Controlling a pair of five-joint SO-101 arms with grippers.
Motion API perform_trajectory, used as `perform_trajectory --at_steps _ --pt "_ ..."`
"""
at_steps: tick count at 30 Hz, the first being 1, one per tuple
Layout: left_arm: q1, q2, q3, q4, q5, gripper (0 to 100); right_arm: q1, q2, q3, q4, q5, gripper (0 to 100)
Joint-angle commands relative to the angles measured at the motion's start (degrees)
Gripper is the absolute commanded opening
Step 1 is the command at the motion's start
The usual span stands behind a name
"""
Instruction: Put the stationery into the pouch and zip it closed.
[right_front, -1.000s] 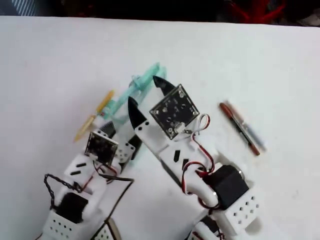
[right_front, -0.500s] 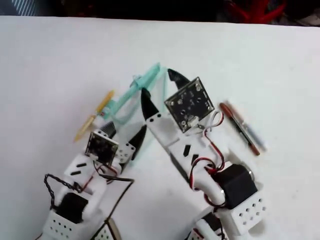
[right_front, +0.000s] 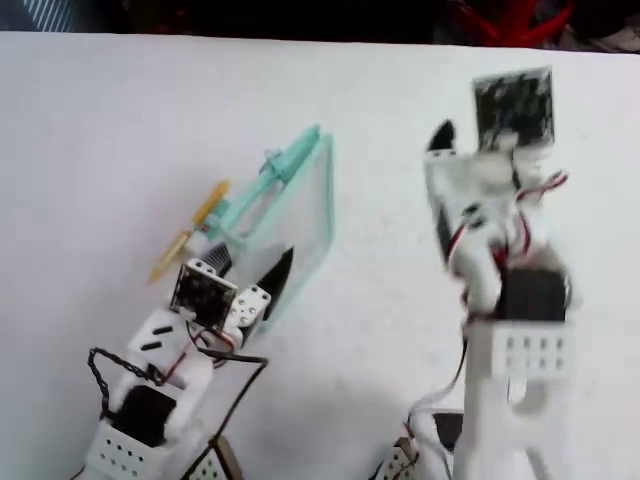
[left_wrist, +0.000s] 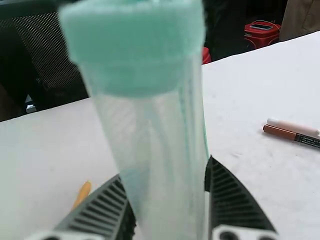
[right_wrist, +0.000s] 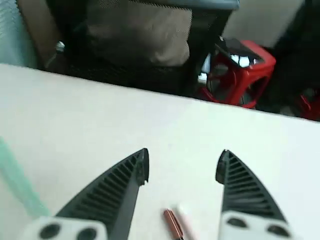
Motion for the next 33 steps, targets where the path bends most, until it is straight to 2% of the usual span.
perform_trajectory --at_steps 1,7,13,25,33 --pt "-0.5 -0.4 -0.4 -0.7 0.1 19 4.4 9.3 -7.3 4.1 4.7 21.2" --pt "-0.2 -0.4 -0.4 -0.7 0.0 19 9.3 23.3 -15.4 11.9 16.1 21.2" --pt "-0.2 -0.4 -0.4 -0.8 0.0 19 10.8 34.7 -16.7 12.3 26.2 21.1" --pt "-0.4 -0.4 -0.4 -0.7 0.0 19 11.7 47.1 -17.5 11.9 28.9 21.1" --pt "-0.1 -0.4 0.6 -1.1 0.0 19 13.4 59.6 -27.1 12.4 31.9 21.1"
